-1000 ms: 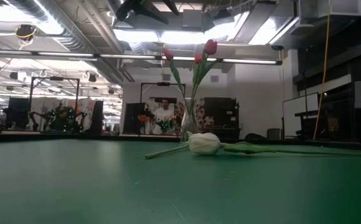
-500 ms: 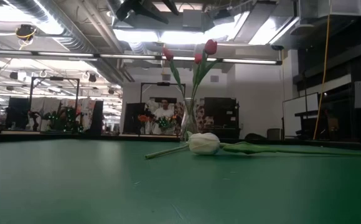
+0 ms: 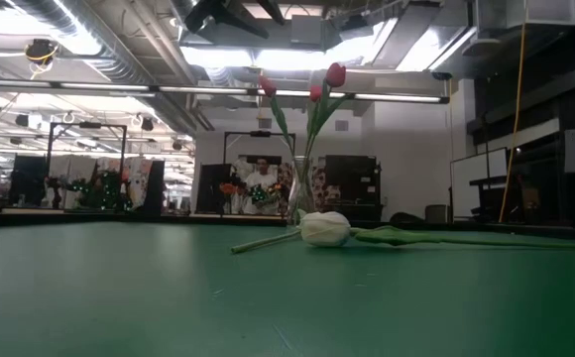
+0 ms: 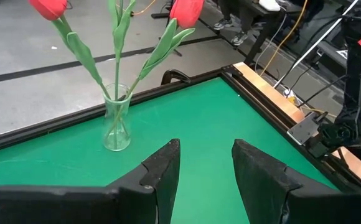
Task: Sort flowers into vase by color
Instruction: Put the black tulip into the bottom right transparent vase
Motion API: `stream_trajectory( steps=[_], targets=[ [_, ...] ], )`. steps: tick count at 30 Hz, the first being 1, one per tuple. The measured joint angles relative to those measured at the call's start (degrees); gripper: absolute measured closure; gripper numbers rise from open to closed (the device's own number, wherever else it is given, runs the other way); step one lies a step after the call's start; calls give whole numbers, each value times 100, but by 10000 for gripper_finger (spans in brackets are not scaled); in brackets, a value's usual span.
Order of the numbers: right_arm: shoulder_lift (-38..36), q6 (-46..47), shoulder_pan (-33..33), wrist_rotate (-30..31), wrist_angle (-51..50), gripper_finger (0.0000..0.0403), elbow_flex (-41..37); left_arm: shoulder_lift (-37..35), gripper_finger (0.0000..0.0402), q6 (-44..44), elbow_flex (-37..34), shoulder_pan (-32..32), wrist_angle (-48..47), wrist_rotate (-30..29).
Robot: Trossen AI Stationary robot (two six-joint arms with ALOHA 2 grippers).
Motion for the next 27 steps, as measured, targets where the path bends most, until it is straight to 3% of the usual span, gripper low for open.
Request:
stream_trajectory(
  steps=[18, 27],
  targets=[
    [598, 131, -4, 78, 169, 403, 0, 0, 258, 52, 0, 0, 0, 0],
    [1009, 55, -101, 19, 800, 403, 3, 0, 258, 138, 0, 0, 0, 0]
  ],
)
